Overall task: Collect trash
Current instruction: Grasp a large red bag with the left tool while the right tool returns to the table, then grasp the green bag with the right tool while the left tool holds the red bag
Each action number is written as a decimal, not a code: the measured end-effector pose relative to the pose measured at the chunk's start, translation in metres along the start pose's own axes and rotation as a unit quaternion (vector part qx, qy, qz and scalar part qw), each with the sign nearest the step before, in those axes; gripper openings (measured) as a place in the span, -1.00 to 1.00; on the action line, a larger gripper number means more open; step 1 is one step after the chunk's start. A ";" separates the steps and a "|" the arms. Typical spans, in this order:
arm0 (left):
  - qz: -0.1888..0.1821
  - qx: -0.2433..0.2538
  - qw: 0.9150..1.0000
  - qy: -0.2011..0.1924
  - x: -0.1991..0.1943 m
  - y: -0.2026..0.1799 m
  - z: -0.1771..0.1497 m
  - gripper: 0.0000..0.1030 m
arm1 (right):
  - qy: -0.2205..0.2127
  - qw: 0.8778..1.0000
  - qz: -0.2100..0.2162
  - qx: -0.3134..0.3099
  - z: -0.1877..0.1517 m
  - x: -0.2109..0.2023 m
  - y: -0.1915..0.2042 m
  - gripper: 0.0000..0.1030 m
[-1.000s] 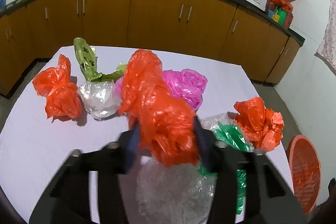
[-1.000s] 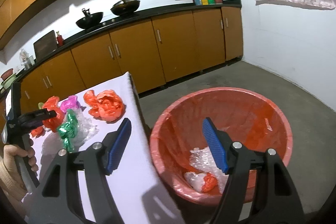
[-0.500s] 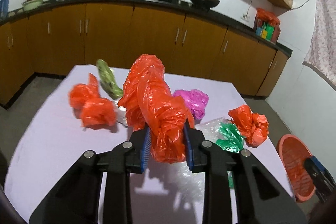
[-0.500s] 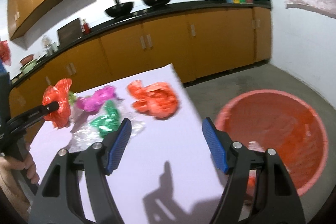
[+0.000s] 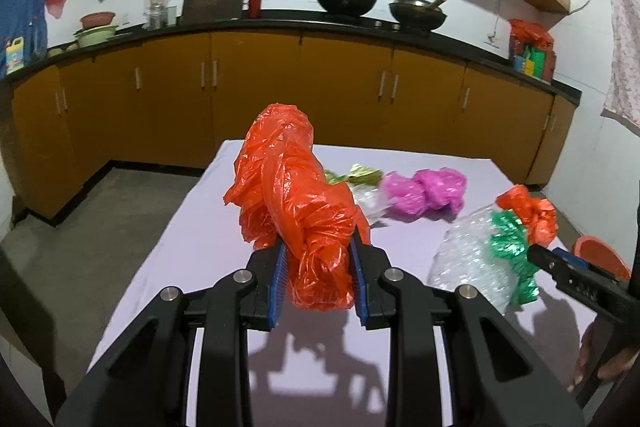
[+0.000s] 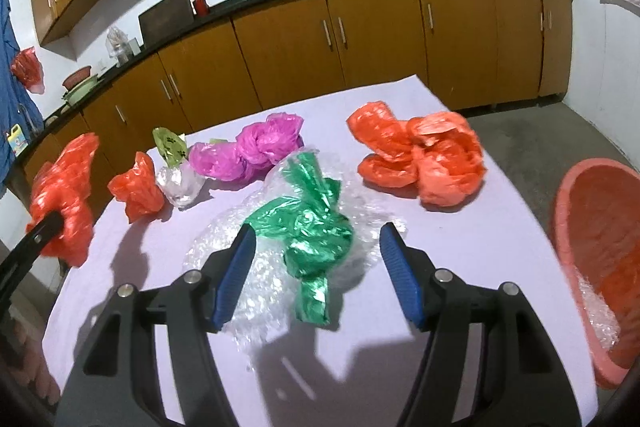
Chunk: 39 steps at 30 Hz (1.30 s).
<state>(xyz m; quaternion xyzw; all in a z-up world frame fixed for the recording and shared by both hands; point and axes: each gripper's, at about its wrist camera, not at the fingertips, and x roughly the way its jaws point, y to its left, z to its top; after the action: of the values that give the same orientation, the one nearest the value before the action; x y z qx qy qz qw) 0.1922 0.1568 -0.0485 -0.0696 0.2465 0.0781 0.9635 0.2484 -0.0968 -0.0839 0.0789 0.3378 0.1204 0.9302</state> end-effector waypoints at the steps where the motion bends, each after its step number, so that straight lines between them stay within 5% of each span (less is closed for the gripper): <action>1: 0.003 -0.003 1.000 0.002 0.001 0.004 -0.001 -0.46 | 0.002 1.000 -0.003 0.000 0.000 0.002 0.000 0.23; 9: 0.008 -0.014 1.000 0.010 0.005 0.017 -0.008 -0.46 | 0.020 1.000 -0.022 0.001 0.001 0.023 -0.001 0.20; 16: 0.004 -0.015 1.000 0.011 0.005 0.017 -0.012 -0.46 | 0.034 0.999 -0.020 -0.002 -0.002 0.028 -0.002 -0.25; 39: -0.037 0.007 0.999 -0.003 -0.019 -0.018 -0.008 -0.46 | -0.032 0.999 -0.014 0.032 -0.002 -0.051 -0.030 -0.30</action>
<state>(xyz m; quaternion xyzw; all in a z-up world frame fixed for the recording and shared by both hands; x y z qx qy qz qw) 0.1754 0.1355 -0.0442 -0.0720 0.2416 0.0409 0.9668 0.2142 -0.1391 -0.0611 0.1077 0.3123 0.0938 0.9392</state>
